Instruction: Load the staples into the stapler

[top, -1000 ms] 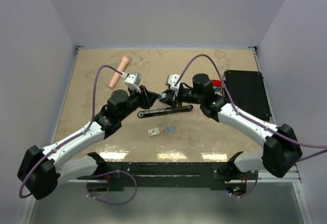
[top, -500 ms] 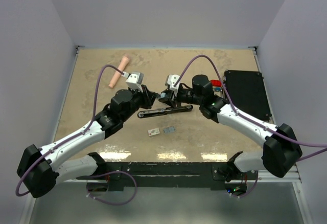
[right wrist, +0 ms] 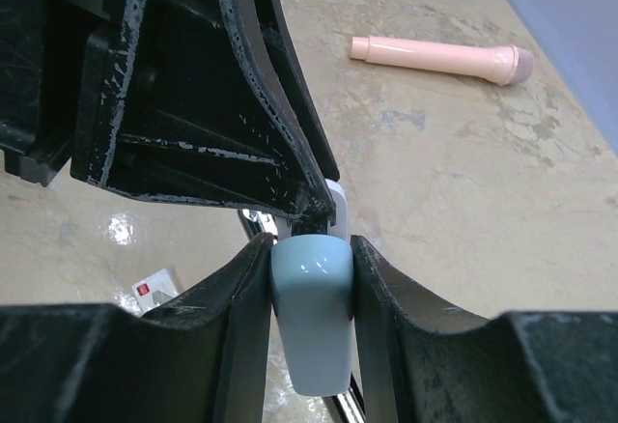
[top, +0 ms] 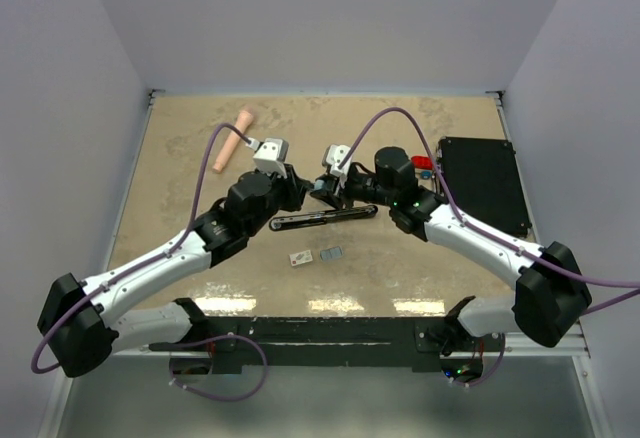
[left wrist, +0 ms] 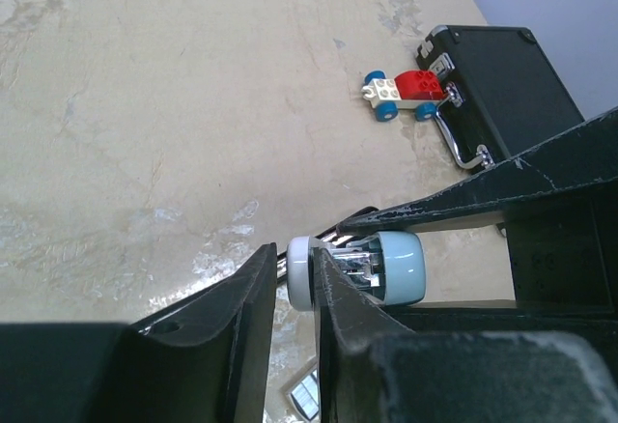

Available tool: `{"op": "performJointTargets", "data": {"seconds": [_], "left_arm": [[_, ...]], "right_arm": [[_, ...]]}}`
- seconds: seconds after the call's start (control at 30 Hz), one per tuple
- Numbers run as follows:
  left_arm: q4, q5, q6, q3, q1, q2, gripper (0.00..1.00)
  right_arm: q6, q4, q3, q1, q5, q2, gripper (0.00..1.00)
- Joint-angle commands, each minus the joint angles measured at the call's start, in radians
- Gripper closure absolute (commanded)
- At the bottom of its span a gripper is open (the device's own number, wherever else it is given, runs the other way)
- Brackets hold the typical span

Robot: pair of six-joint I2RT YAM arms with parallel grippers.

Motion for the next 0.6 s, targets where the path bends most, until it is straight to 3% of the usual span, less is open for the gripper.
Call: {"op": "performJointTargets", "data": {"seconds": [0.0,0.1,0.2,0.3,0.57], "left_arm": [[-0.008,-0.012,0.017,0.018,-0.002,0.018,0.74],[0.004,-0.001,0.009,0.015,-0.001,0.021,0.8],[0.009,-0.02,0.011,0.007,0.002,0.009,1.0],[0.012,-0.02,0.006,-0.006,0.034,-0.014,1.0],[0.05,0.215,-0.078,-0.098,0.287,-0.14,1.0]], "right_arm": [[0.017,0.107,0.01,0.012,-0.009,-0.031,1.0],[0.019,0.106,0.01,0.012,-0.007,-0.032,1.0],[0.009,0.095,0.001,0.012,-0.002,-0.043,1.0],[0.002,0.091,-0.011,0.012,0.002,-0.063,1.0],[0.019,0.158,-0.071,-0.007,-0.036,-0.143,1.0]]}}
